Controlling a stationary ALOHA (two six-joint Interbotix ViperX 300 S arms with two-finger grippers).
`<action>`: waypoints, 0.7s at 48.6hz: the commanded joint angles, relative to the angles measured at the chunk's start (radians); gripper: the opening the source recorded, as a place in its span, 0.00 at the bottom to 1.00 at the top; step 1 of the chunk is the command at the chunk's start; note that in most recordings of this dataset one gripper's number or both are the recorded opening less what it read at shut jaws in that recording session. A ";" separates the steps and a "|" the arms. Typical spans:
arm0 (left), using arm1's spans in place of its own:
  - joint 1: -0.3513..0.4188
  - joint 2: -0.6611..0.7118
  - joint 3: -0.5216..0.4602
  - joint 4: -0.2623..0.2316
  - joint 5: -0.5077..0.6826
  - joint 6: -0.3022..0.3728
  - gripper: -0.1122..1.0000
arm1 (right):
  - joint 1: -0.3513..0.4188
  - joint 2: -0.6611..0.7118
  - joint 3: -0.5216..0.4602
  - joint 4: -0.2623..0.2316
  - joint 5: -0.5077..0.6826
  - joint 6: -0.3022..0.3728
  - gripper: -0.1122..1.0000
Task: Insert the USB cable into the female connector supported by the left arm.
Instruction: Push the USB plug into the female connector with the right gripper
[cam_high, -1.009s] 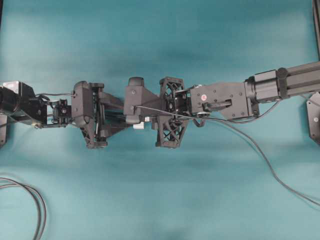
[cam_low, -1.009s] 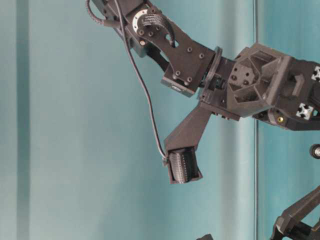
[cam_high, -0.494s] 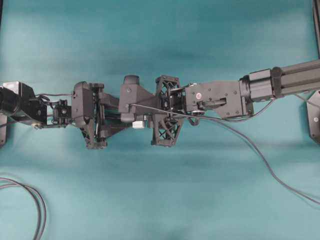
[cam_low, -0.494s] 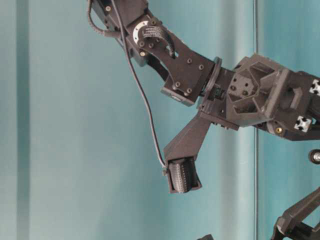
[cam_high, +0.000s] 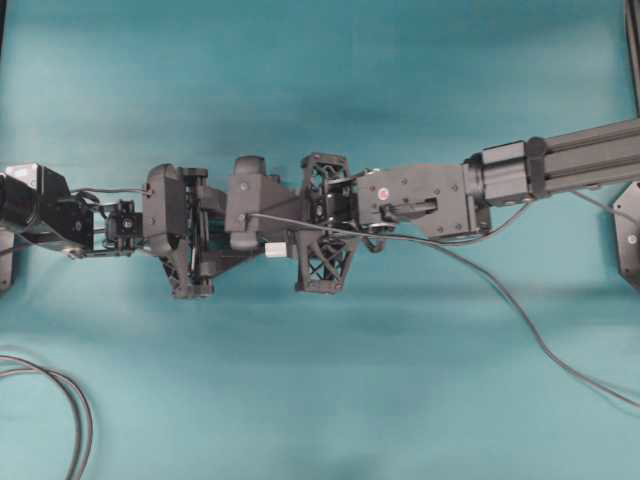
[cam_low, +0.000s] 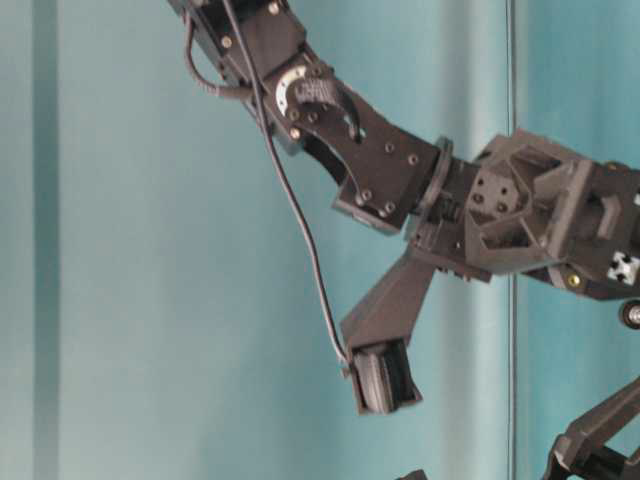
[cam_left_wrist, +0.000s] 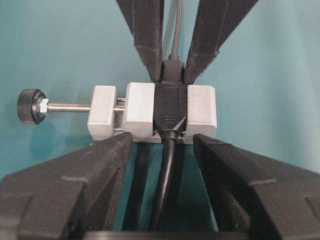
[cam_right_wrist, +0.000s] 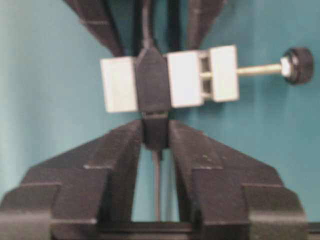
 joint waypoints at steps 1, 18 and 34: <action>-0.017 -0.015 -0.015 0.003 -0.006 0.008 0.69 | 0.000 -0.014 -0.072 -0.003 -0.012 -0.031 0.30; -0.018 -0.020 -0.015 0.003 -0.006 0.008 0.69 | 0.009 -0.012 -0.091 -0.003 0.006 -0.109 0.29; -0.018 -0.037 -0.014 0.003 -0.006 0.006 0.69 | 0.017 -0.012 -0.074 -0.002 0.020 -0.094 0.28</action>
